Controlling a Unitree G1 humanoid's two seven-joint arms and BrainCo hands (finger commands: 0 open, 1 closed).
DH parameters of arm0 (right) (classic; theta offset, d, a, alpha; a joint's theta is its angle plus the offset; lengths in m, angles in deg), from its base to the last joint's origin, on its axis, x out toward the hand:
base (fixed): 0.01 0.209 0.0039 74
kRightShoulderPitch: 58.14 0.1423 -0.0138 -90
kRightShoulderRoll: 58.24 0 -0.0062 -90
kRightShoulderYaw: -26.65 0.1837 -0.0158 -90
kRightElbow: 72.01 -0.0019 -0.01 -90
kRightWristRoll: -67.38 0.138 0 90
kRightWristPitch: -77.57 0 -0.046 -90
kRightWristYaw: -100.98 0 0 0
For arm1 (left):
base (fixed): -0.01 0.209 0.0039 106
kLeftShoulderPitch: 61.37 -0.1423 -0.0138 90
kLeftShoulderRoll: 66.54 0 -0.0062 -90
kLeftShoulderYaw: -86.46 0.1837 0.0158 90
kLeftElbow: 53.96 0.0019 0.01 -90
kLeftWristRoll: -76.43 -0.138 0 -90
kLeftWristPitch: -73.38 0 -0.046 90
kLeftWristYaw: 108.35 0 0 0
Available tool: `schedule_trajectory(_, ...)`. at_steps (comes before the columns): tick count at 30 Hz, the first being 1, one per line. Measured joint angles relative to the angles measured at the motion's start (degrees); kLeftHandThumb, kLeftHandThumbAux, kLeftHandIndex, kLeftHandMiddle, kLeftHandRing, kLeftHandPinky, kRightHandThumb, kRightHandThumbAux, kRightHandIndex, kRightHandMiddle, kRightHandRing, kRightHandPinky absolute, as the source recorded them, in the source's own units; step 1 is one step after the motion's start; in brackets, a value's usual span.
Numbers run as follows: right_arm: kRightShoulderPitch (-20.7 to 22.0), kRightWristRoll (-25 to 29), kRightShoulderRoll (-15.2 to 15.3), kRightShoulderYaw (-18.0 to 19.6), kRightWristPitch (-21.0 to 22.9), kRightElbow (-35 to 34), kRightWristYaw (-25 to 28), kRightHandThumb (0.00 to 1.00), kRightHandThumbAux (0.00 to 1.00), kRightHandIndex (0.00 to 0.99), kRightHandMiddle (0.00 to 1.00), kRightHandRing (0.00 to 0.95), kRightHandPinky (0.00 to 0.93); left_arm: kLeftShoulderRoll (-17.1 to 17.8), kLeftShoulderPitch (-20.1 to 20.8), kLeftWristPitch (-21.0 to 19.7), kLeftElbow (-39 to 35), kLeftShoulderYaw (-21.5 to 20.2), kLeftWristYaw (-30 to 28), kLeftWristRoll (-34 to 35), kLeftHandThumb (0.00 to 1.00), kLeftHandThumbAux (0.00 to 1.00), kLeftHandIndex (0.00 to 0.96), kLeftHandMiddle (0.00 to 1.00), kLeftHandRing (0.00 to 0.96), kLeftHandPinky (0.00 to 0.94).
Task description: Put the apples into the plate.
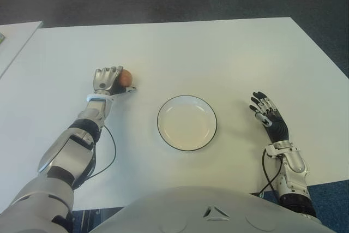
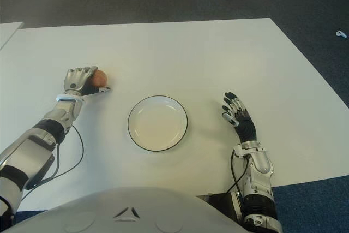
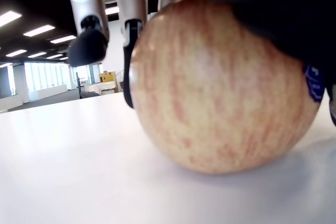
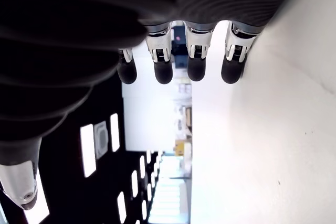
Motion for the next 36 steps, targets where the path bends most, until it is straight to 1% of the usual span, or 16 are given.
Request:
schedule_trajectory(5, 0.3, 0.2, 0.0, 0.4, 0.0, 0.4, 0.4, 0.122, 0.557, 0.071, 0.108, 0.059, 0.030, -0.4, 0.0, 0.0, 0.0, -0.1, 0.0, 1.2, 0.854, 0.666, 0.401, 0.540, 0.840, 0.834)
schedule_trajectory(17, 1.3, 0.9, 0.0, 0.9, 0.0, 1.4, 1.7, 0.135, 0.556, 0.085, 0.121, 0.074, 0.044, -0.6, -0.1, 0.0, 0.0, -0.4, 0.0, 3.1, 0.855, 0.666, 0.400, 0.540, 0.845, 0.824)
schedule_trajectory(27, 2.5, 0.8, 0.0, 1.1, 0.0, 2.7, 1.6, 0.137, 0.554, 0.090, 0.120, 0.071, 0.041, -0.4, -1.4, 0.7, -1.2, -2.1, 0.3, 4.9, 0.855, 0.666, 0.402, 0.539, 0.849, 0.821)
schedule_trajectory(31, 2.8, 0.8, 0.0, 1.2, 0.0, 3.1, 1.6, 0.142, 0.552, 0.093, 0.119, 0.071, 0.042, 0.8, -3.0, -0.1, -5.5, -2.9, -0.4, 5.4, 0.855, 0.666, 0.402, 0.539, 0.850, 0.821)
schedule_trajectory(36, 3.0, 0.9, 0.0, 1.2, 0.0, 3.5, 1.5, 0.151, 0.548, 0.091, 0.115, 0.069, 0.047, 2.6, -6.0, -1.8, -14.9, -5.1, -5.2, 6.4, 0.855, 0.667, 0.401, 0.538, 0.849, 0.815)
